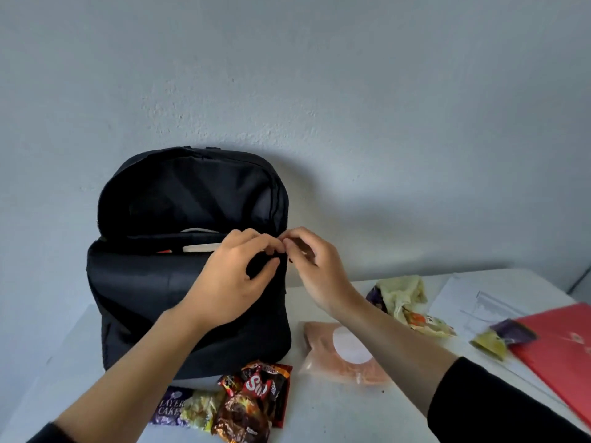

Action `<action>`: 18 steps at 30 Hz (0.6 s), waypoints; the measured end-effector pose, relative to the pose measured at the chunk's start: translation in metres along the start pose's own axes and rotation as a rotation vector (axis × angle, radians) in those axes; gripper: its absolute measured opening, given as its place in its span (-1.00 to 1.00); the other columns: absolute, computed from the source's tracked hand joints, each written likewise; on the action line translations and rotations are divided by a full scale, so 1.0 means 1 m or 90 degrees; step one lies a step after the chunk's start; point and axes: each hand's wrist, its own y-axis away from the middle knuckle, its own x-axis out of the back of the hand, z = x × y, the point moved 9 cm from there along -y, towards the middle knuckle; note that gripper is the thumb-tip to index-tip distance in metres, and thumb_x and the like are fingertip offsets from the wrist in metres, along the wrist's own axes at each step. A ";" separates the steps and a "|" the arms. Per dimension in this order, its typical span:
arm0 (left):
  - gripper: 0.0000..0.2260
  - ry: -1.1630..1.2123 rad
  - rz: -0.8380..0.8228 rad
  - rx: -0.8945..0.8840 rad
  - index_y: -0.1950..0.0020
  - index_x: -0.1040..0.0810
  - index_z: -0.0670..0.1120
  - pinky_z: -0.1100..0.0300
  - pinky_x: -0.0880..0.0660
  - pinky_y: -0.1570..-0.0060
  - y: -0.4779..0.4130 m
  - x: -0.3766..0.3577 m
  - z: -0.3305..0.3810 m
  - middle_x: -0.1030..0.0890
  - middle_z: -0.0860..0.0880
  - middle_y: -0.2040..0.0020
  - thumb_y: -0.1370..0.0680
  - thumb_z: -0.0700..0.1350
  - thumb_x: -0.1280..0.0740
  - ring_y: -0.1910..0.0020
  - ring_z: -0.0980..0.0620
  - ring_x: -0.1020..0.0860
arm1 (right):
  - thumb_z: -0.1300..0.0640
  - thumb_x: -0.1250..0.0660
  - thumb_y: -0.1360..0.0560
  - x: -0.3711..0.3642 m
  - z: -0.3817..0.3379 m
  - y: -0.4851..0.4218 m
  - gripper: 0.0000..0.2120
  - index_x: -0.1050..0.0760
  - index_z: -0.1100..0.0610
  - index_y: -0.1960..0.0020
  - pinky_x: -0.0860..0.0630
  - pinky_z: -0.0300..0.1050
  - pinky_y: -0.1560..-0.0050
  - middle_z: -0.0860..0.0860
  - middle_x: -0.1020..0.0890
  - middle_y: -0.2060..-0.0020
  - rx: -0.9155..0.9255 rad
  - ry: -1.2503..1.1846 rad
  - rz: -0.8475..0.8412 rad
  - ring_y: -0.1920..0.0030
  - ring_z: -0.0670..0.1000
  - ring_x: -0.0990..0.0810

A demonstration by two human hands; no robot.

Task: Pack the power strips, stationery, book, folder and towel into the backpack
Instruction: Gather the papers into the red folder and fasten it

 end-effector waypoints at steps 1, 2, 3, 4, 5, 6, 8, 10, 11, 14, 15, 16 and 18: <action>-0.83 0.042 0.008 -0.002 -0.18 -0.64 -0.01 0.13 -0.49 -0.08 -0.004 -0.012 0.010 -0.62 0.09 0.00 -0.60 -0.18 -0.41 -0.03 0.05 -0.55 | 0.23 -0.24 -0.68 0.014 0.003 0.009 -0.86 -0.55 0.25 -0.09 -0.60 -0.09 -0.05 0.00 -0.66 0.07 -0.004 -0.018 0.025 0.01 -0.04 -0.66; -0.83 0.080 0.016 0.002 -0.17 -0.63 -0.02 0.11 -0.50 -0.04 -0.003 -0.018 0.017 -0.63 0.10 0.02 -0.61 -0.21 -0.40 -0.01 0.04 -0.57 | 0.23 -0.23 -0.68 0.021 0.002 0.016 -0.87 -0.51 0.26 -0.09 -0.60 -0.07 -0.02 0.01 -0.65 0.08 -0.002 -0.024 0.043 0.03 -0.03 -0.65; -0.83 0.124 0.020 0.012 -0.16 -0.63 -0.01 0.10 -0.53 0.00 -0.002 -0.025 0.023 -0.64 0.11 0.03 -0.61 -0.23 -0.40 0.02 0.02 -0.60 | 0.22 -0.22 -0.69 0.028 0.003 0.023 -0.88 -0.49 0.27 -0.08 -0.60 -0.04 0.02 0.02 -0.63 0.11 -0.002 -0.031 0.053 0.07 -0.02 -0.65; -0.82 0.184 0.018 0.028 -0.16 -0.62 0.00 0.09 -0.55 0.03 -0.002 -0.038 0.029 -0.65 0.10 0.04 -0.62 -0.24 -0.39 0.05 0.01 -0.62 | 0.21 -0.22 -0.69 0.038 0.007 0.031 -0.88 -0.48 0.26 -0.06 -0.60 0.00 0.07 0.01 -0.62 0.14 -0.018 -0.036 0.058 0.11 0.00 -0.64; -0.81 0.247 0.009 0.045 -0.16 -0.61 0.01 0.08 -0.57 0.05 -0.001 -0.053 0.037 -0.66 0.09 0.04 -0.63 -0.25 -0.37 0.07 -0.02 -0.64 | 0.20 -0.22 -0.70 0.049 0.012 0.038 -0.86 -0.47 0.26 -0.04 -0.59 0.01 0.14 -0.01 -0.61 0.17 -0.041 -0.050 0.058 0.16 0.02 -0.63; -0.81 0.299 -0.004 0.061 -0.15 -0.61 0.01 0.07 -0.59 0.06 0.000 -0.069 0.045 -0.67 0.08 0.04 -0.63 -0.26 -0.36 0.08 -0.04 -0.65 | 0.18 -0.22 -0.70 0.061 0.016 0.045 -0.84 -0.47 0.25 -0.02 -0.56 -0.05 0.20 -0.03 -0.60 0.20 -0.064 -0.065 0.056 0.21 0.01 -0.62; -0.80 0.352 -0.029 0.099 -0.12 -0.60 0.03 0.07 -0.59 0.10 0.003 -0.105 0.058 -0.67 0.06 0.06 -0.63 -0.27 -0.36 0.11 -0.05 -0.64 | 0.17 -0.22 -0.70 0.092 0.029 0.062 -0.81 -0.47 0.27 0.02 -0.52 -0.14 0.26 -0.02 -0.59 0.26 -0.105 -0.086 0.075 0.29 0.01 -0.59; -0.80 0.373 -0.048 0.123 -0.07 -0.60 0.06 0.09 -0.55 0.16 0.004 -0.138 0.073 -0.65 0.06 0.10 -0.63 -0.26 -0.37 0.19 -0.02 -0.59 | 0.16 -0.22 -0.70 0.125 0.044 0.082 -0.79 -0.47 0.27 0.03 -0.55 -0.01 0.28 0.08 -0.59 0.28 -0.138 -0.104 0.098 0.33 0.13 -0.57; -0.81 0.379 -0.059 0.128 -0.04 -0.60 0.07 0.14 -0.53 0.20 0.002 -0.156 0.083 -0.65 0.08 0.11 -0.63 -0.25 -0.38 0.22 -0.02 -0.58 | 0.15 -0.22 -0.70 0.144 0.053 0.092 -0.79 -0.48 0.25 0.04 -0.56 0.10 0.26 0.12 -0.59 0.28 -0.149 -0.101 0.105 0.33 0.19 -0.57; -0.86 0.370 -0.091 0.145 -0.02 -0.59 0.04 0.22 -0.49 0.25 -0.005 -0.195 0.107 -0.64 0.05 0.14 -0.62 -0.21 -0.40 0.25 0.00 -0.57 | 0.12 -0.23 -0.70 0.194 0.085 0.118 -0.79 -0.51 0.15 0.07 -0.53 0.12 0.26 0.11 -0.58 0.33 -0.182 -0.064 0.125 0.36 0.11 -0.56; -0.88 0.374 -0.099 0.155 -0.02 -0.58 0.02 0.20 -0.50 0.25 -0.013 -0.220 0.124 -0.63 0.03 0.16 -0.62 -0.20 -0.40 0.26 -0.01 -0.57 | 0.12 -0.24 -0.69 0.225 0.102 0.130 -0.79 -0.50 0.13 0.09 -0.52 0.09 0.29 0.12 -0.57 0.35 -0.194 -0.056 0.136 0.38 0.10 -0.55; -0.90 0.372 -0.111 0.166 -0.02 -0.58 0.01 0.18 -0.52 0.25 -0.015 -0.231 0.129 -0.63 0.03 0.17 -0.62 -0.19 -0.40 0.26 -0.01 -0.57 | 0.14 -0.24 -0.69 0.239 0.112 0.138 -0.79 -0.50 0.12 0.11 -0.50 0.10 0.30 0.14 -0.56 0.36 -0.205 -0.047 0.146 0.39 0.10 -0.54; -0.90 0.357 -0.141 0.183 -0.01 -0.58 0.03 0.17 -0.56 0.25 -0.022 -0.270 0.152 -0.63 0.06 0.15 -0.62 -0.18 -0.40 0.23 0.02 -0.58 | 0.19 -0.25 -0.68 0.284 0.138 0.158 -0.79 -0.49 0.13 0.13 -0.49 0.16 0.32 0.15 -0.56 0.38 -0.239 -0.010 0.162 0.41 0.08 -0.54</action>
